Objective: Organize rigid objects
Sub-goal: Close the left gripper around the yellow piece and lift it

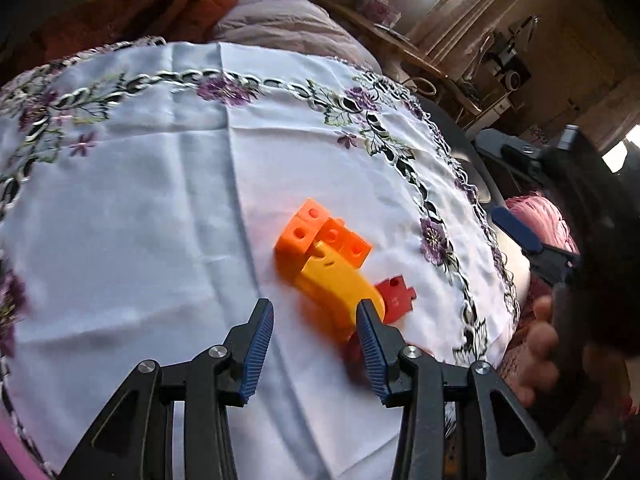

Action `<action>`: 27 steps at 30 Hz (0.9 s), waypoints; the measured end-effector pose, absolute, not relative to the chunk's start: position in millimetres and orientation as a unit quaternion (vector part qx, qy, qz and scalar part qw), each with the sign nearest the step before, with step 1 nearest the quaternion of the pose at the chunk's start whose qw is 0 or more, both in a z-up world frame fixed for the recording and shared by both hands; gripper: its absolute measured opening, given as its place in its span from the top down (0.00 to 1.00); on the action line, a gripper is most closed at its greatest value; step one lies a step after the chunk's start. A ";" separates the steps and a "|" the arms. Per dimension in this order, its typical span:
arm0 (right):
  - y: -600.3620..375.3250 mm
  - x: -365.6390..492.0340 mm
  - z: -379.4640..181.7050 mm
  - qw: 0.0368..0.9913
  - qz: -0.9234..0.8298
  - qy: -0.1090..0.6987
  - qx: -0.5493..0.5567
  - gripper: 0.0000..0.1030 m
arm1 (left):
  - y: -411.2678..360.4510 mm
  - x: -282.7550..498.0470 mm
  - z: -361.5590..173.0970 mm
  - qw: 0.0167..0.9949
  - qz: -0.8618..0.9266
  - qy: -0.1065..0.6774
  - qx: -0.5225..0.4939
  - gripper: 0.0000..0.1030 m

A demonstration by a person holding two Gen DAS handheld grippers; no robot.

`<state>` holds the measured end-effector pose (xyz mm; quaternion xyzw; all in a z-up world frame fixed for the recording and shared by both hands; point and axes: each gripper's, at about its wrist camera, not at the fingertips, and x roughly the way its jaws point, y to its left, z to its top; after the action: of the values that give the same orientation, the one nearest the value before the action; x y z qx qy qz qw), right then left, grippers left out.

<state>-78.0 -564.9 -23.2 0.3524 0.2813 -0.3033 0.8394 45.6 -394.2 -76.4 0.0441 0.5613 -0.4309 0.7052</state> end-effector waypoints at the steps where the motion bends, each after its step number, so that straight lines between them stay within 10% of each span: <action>1: -565.2 -78.7 -22.8 0.840 -0.302 0.278 0.355 0.11 | -399.0 46.2 -78.3 0.702 -0.430 0.565 0.042 0.59; 27: -570.7 -74.2 -36.0 0.827 -0.277 0.300 0.386 0.09 | -369.5 60.0 -90.0 0.719 -0.400 0.555 0.120 0.72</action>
<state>-74.2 -570.7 -36.0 0.3863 0.2998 -0.2774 0.8270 60.0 -369.5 -90.0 0.1199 0.5554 -0.4002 0.7190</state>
